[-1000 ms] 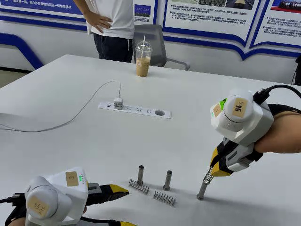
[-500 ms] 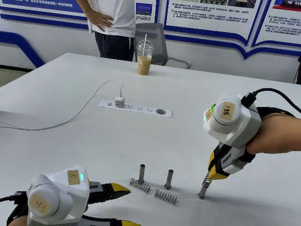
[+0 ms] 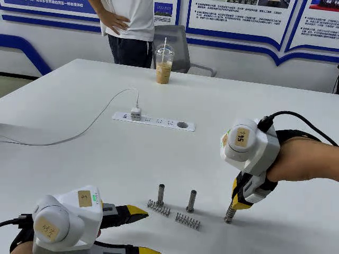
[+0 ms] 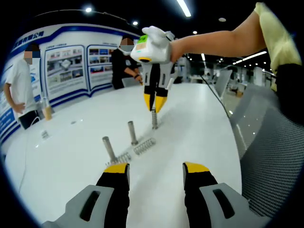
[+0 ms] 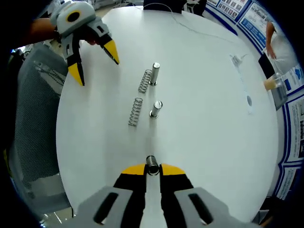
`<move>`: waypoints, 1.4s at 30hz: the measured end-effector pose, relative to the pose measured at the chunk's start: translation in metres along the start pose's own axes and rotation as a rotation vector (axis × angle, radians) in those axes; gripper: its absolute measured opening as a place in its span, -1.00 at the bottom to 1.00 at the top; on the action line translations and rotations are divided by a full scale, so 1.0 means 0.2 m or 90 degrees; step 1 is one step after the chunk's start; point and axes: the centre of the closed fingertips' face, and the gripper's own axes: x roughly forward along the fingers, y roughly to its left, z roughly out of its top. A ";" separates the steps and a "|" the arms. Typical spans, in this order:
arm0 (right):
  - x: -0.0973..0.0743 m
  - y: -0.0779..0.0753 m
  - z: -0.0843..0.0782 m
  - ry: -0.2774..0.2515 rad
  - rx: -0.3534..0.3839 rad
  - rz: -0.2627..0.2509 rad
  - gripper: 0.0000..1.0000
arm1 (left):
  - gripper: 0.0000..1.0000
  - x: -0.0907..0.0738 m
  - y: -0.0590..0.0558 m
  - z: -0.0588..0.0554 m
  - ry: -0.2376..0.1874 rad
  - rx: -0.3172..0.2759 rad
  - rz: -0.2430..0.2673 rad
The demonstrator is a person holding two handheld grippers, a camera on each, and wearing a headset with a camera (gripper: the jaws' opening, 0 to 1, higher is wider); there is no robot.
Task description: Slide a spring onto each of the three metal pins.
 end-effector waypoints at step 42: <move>-0.03 0.05 0.10 -0.094 0.038 -0.032 -0.59 | -0.08 -0.01 0.00 0.01 -0.001 0.001 0.003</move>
